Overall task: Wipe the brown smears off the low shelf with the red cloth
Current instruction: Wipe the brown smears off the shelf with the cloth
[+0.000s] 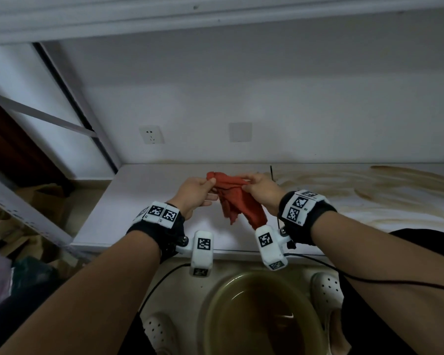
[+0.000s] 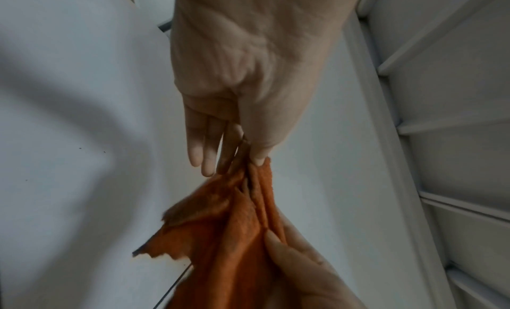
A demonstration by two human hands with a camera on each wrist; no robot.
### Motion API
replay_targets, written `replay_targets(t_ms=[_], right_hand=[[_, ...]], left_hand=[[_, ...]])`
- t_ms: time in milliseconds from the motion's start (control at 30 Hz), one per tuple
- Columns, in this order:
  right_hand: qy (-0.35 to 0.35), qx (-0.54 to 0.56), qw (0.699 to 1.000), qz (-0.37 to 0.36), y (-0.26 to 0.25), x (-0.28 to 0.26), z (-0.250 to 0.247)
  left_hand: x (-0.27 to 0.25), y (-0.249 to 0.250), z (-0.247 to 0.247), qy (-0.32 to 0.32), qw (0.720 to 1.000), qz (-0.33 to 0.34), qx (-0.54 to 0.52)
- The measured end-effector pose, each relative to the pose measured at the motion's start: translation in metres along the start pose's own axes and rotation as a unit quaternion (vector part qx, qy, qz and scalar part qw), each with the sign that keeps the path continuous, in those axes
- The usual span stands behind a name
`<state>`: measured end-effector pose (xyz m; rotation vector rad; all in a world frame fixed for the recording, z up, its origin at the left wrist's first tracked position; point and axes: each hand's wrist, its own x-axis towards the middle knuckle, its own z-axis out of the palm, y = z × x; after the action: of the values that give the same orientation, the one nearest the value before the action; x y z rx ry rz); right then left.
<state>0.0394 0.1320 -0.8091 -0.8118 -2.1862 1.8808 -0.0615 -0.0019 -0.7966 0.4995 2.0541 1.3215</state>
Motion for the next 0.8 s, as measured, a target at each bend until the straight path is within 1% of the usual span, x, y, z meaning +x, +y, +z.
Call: replay_targets(t_ms=[67,167,233,267,300,333,400,433,467,533,600,633,733,800], right_hand=[[0.03,-0.022,0.999,-0.008,0.001,0.003,-0.003],[0.052,-0.025,0.998,-0.015,0.0,0.006,-0.006],[0.058,0.003,0.998,-0.008,-0.002,0.008,-0.007],[0.056,0.034,0.998,-0.001,-0.002,0.009,-0.007],[0.051,0.071,0.996,0.009,-0.003,0.009,-0.008],[0.046,0.111,0.992,0.023,-0.004,0.01,-0.007],[0.035,0.194,0.979,0.05,-0.008,0.01,-0.007],[0.027,0.236,0.97,0.062,-0.011,0.01,-0.006],[0.014,0.272,0.959,0.072,-0.014,0.01,-0.006],[-0.02,0.307,0.948,0.078,-0.019,0.008,-0.008],[-0.033,0.294,0.953,0.064,-0.021,0.006,-0.01],[-0.025,0.283,0.957,0.053,-0.021,0.006,-0.012],[0.033,0.222,0.974,0.029,-0.016,0.01,-0.018],[0.033,0.162,0.986,0.032,-0.012,0.01,-0.019]], left_hand=[[0.001,-0.001,-0.002,0.004,1.0,0.001,0.011],[0.003,-0.005,-0.002,0.016,1.0,0.008,0.023],[0.003,-0.004,-0.001,0.037,0.999,0.021,0.02],[0.003,-0.003,-0.001,0.035,0.999,0.028,0.018],[0.002,-0.001,0.0,0.018,0.999,0.034,0.02],[0.001,0.001,0.001,-0.012,0.999,0.038,0.026],[-0.001,0.003,0.006,-0.098,0.993,0.045,0.038],[-0.002,0.002,0.01,-0.129,0.989,0.049,0.045],[-0.001,0.001,0.013,-0.14,0.987,0.055,0.05],[0.002,-0.002,0.015,-0.105,0.992,0.062,0.036],[0.004,0.0,0.011,-0.055,0.996,0.073,0.022],[0.006,0.002,0.008,-0.041,0.996,0.074,0.022],[0.007,0.009,0.005,-0.011,0.997,0.067,0.032],[0.01,0.011,0.006,-0.003,0.998,0.057,0.011]])
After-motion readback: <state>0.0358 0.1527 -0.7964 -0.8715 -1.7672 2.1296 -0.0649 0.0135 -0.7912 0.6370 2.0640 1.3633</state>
